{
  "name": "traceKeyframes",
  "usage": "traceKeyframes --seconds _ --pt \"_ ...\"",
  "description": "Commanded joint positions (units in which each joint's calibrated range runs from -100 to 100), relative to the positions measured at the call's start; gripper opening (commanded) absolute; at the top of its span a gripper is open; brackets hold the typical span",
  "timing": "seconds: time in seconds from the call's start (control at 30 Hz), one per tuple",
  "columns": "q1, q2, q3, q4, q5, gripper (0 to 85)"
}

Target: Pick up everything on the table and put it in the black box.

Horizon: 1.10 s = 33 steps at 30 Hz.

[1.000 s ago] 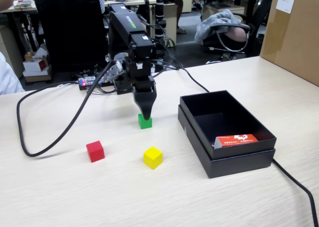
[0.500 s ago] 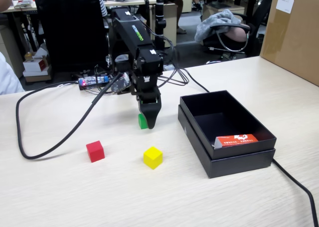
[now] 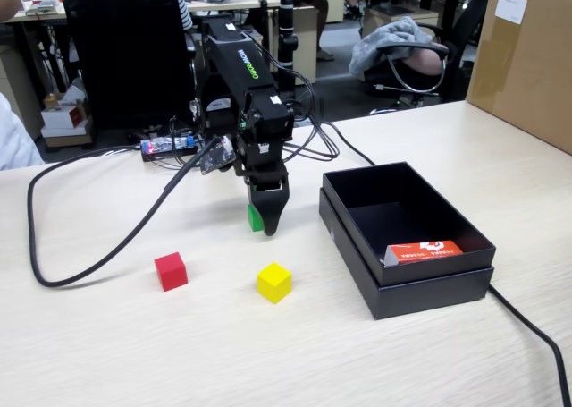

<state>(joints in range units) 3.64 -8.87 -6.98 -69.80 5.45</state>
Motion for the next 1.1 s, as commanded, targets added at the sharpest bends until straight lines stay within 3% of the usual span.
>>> traceKeyframes --seconds 0.0,0.63,0.87,1.07 --pt "-0.20 -0.83 3.18 -0.22 -0.63 49.6" --pt "-0.73 1.24 2.90 2.63 -1.27 47.1" --pt "-0.78 1.12 2.36 4.27 -1.47 41.5" --pt "-0.88 1.01 1.91 5.83 -1.71 25.5"
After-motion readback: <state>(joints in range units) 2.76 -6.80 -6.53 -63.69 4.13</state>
